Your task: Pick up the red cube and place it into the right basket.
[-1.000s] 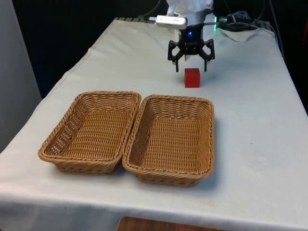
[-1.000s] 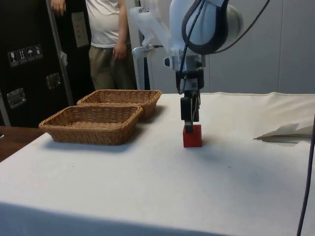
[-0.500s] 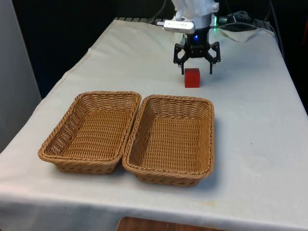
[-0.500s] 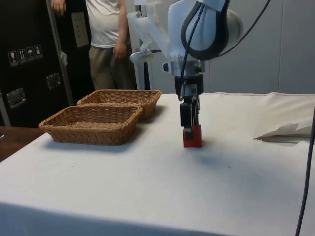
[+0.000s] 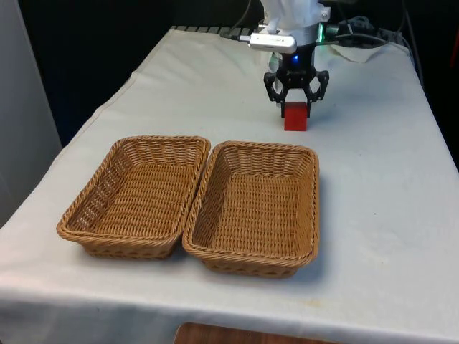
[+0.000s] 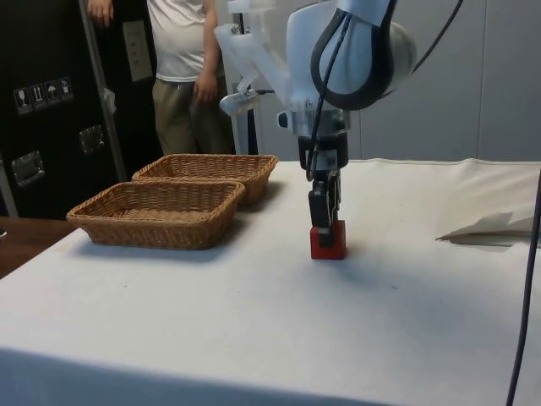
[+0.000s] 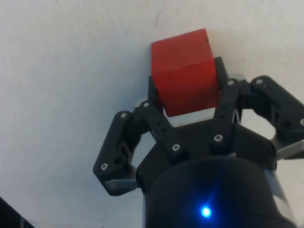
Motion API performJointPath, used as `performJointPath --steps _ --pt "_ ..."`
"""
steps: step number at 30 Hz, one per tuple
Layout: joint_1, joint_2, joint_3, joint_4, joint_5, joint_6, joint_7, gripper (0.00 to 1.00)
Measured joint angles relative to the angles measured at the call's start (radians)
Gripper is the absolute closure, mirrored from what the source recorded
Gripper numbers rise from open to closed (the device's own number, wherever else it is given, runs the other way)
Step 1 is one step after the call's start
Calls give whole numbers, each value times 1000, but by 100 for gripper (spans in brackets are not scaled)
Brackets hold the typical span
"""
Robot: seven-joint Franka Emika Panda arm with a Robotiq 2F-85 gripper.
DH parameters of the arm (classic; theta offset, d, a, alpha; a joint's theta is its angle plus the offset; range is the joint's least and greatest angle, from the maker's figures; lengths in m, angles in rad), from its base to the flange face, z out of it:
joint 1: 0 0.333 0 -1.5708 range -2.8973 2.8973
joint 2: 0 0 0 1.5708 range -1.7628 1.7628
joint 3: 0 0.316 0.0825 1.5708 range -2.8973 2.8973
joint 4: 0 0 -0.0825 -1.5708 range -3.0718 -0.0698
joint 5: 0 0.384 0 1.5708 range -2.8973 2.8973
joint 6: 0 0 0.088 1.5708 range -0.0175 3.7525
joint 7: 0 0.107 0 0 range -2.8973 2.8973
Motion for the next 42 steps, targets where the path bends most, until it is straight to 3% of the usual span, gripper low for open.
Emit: performJointPath --steps 10,17,34,42 --pt "0 -2 0 2 0 0 0 98" --pt "-1 -60 -5 -1 -2 -33 0 98" --pt "-9 -223 -46 4 -64 -173 25 98" --pt "-12 -250 -76 79 -86 -275 28 98"
